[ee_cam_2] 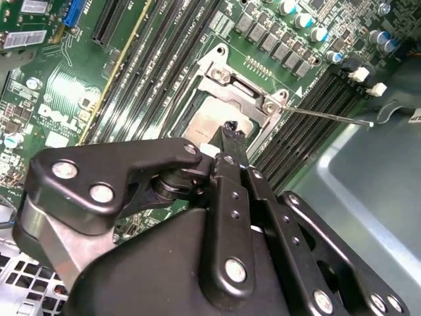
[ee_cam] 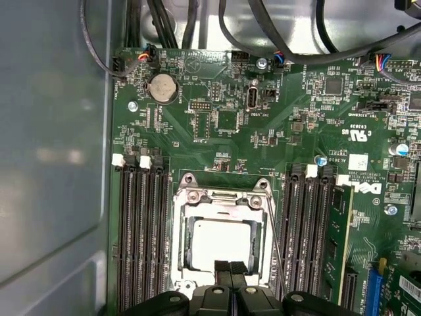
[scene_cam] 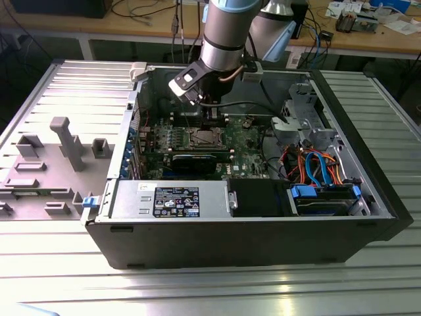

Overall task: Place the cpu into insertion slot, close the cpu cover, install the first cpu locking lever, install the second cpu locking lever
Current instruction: 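Close the cpu cover, then install the first cpu locking lever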

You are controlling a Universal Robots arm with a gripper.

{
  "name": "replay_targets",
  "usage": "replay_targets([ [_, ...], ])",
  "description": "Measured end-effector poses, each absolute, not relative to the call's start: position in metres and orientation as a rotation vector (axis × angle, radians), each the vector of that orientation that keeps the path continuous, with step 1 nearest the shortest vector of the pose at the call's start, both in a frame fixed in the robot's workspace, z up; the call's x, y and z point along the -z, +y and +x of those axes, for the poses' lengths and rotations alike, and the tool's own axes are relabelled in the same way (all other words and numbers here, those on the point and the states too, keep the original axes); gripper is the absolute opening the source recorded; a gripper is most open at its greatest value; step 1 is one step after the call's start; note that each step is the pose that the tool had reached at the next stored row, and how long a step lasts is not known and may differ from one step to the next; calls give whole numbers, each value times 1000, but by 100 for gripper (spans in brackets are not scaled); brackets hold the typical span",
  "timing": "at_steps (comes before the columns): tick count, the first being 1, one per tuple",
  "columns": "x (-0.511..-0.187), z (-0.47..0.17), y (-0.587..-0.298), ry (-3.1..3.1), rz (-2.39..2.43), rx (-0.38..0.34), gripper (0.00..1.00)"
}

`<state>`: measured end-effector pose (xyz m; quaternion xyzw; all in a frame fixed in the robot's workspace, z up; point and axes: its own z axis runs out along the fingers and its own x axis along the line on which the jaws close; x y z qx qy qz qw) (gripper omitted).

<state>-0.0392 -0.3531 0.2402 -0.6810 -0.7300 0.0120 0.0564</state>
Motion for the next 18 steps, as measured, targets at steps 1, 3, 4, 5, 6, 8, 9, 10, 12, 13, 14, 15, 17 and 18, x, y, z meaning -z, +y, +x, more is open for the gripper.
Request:
replay_targets([
  [1,-240,-39,-353,-2214,-2066,-36,11],
  [3,-240,-39,-353,-2214,-2065,-36,11],
  [4,-240,-39,-353,-2214,-2065,-35,11],
  [5,-240,-39,-353,-2214,-2065,-35,11],
  [6,-240,-39,-353,-2213,-2065,-34,11],
  [8,-240,-39,-353,-2213,-2064,-33,11],
  [9,-240,-39,-353,-2212,-2062,-29,11],
  [10,-240,-39,-353,-2205,-2053,-11,11],
  [12,-240,-39,-353,-2210,-2016,21,11],
  [13,-240,-39,-353,-2230,-1995,19,11],
  [14,-240,-39,-353,-2256,-1966,14,11],
  [15,-240,-39,-353,-2267,-1956,10,11],
  [17,-240,-39,-353,-2296,-1934,-7,11],
  [18,-240,-39,-353,-2307,-1922,-9,11],
])
